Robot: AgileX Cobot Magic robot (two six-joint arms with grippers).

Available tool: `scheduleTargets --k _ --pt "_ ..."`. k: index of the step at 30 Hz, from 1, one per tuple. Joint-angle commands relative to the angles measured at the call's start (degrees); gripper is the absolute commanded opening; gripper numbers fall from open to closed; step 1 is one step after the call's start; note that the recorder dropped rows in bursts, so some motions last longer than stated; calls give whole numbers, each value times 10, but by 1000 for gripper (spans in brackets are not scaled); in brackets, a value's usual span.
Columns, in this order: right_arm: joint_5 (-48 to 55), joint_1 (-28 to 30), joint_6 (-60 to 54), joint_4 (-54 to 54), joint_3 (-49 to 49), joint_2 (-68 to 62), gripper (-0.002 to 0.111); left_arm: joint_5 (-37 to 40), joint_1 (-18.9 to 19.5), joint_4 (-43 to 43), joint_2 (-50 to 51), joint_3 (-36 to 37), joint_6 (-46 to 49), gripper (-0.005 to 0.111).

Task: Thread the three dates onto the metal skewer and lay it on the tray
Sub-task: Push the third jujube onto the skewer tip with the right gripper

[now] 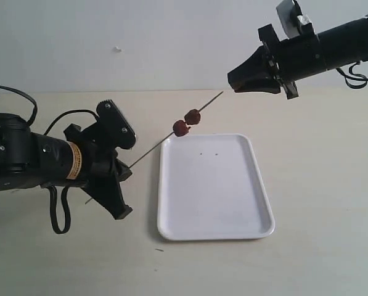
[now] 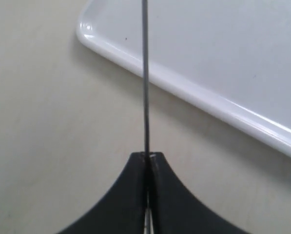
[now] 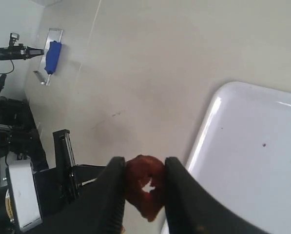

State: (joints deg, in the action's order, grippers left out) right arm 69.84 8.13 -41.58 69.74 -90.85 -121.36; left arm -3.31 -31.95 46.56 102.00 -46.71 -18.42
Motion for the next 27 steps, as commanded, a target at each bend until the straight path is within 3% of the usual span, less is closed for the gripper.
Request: scheduleTargets --k 1,27 --pt "1 3 -11 14 -4 -6 27 -20 -3 10 -1 1 2 0" --pt "1 2 -18 -2 -4 -6 27 -20 -3 10 -1 1 2 0"
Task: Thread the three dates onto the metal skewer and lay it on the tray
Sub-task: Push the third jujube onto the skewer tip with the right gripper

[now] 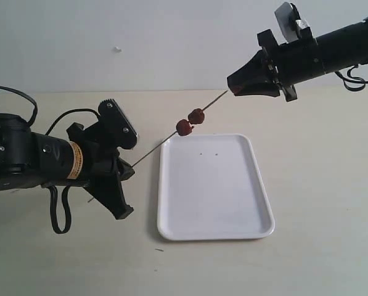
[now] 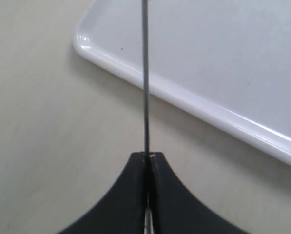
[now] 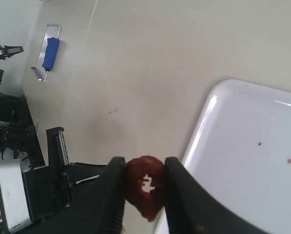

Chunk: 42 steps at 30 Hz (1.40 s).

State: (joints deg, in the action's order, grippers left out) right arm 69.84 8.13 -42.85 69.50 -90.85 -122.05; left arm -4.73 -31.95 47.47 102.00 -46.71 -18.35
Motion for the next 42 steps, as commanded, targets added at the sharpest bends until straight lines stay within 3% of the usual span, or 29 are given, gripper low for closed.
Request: scheduleTargets --k 1,25,42 --pt "1 2 -6 4 -4 1 27 -6 -3 0 -1 1 1 0" --pt "1 -15 11 -58 -4 33 27 -18 0 3 -1 1 7 0" --pt "1 -15 11 -35 -4 33 27 -66 0 3 -1 1 14 0"
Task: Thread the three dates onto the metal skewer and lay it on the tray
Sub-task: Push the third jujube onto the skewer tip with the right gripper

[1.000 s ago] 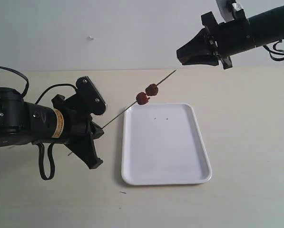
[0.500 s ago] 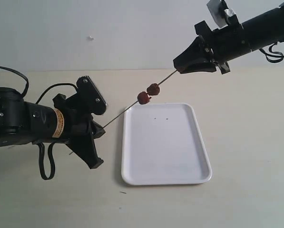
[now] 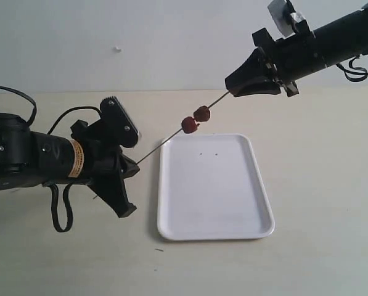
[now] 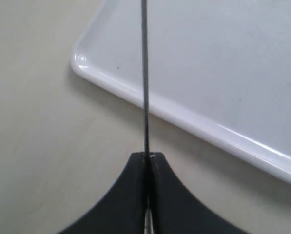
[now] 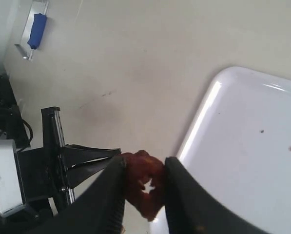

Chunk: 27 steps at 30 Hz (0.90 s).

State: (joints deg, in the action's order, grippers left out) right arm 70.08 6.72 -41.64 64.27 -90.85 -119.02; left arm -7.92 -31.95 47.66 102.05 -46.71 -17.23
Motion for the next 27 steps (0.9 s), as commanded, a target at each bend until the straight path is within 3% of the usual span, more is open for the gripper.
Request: scheduleTargets --k 1,24,27 --pt "-1 -1 -1 19 -4 3 27 -34 0 1 0 0 4 0" --pt "-1 -20 -18 47 -4 3 27 -116 -1 -29 46 -35 -58 0" --pt "-1 -20 -21 47 -4 3 37 -116 -1 -29 46 -35 -58 0"
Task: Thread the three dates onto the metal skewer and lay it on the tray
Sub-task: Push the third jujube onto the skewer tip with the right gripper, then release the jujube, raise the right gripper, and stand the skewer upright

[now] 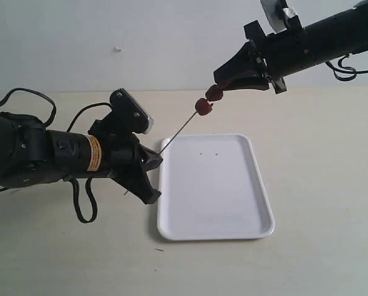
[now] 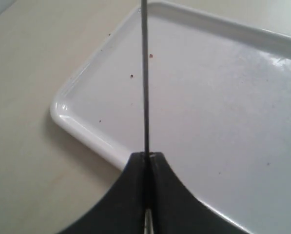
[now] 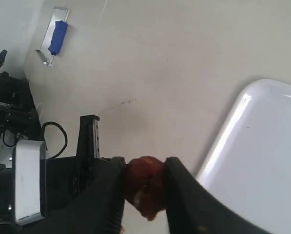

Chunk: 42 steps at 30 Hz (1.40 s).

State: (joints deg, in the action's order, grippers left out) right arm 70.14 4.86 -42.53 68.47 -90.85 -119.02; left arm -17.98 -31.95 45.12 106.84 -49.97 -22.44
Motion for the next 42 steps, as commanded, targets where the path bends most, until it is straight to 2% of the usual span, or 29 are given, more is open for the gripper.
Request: scheduleTargets --k 1,4,6,10,14,15,17,18,19,22,23,24,25,29,35,38,42 --pt "-2 -2 -14 10 -4 3 48 -15 -1 -4 -2 -2 -5 0" --pt "-2 -2 -22 18 -4 3 62 -8 -1 -4 -2 -2 -7 0" --pt "-2 -2 -24 18 -4 4 65 -4 -1 -4 -2 -2 -7 0" --pt "-2 5 -47 20 -4 5 65 7 -1 -4 -2 -2 -16 0" --pt "-2 46 -69 15 -4 35 64 38 -1 -4 -2 -2 -105 0" --pt "-2 53 -72 8 -4 44 62 38 -1 -4 -2 -2 -131 0" --pt "-2 72 -72 -36 -4 73 30 17 -2 3 -2 -2 -272 0" --pt "-2 72 -71 -53 -4 82 19 19 -7 20 -2 -2 -317 0" --pt "-2 72 -70 -78 -4 97 0 20 -13 67 -2 -2 -392 0" --pt "-2 67 -70 -72 16 124 0 -32 -36 140 -2 -2 -552 0" --pt "-18 62 -72 -78 36 142 0 -90 -40 161 -2 -2 -609 0" --pt "-47 57 -72 -87 51 156 0 -121 -40 165 -2 -2 -634 0" --pt "-123 47 -71 -103 91 191 0 -139 -40 173 -2 -9 -670 0" --pt "-305 15 -65 -105 197 281 0 -141 -40 177 6 -24 -732 0" --pt "-563 -74 -89 -100 352 428 0 -156 -40 177 39 -60 -795 0" --pt "-651 -116 -89 -100 413 482 0 -170 -40 176 66 -80 -811 0" --pt "-686 -162 -83 -100 478 533 0 -171 -40 176 97 -100 -831 0"
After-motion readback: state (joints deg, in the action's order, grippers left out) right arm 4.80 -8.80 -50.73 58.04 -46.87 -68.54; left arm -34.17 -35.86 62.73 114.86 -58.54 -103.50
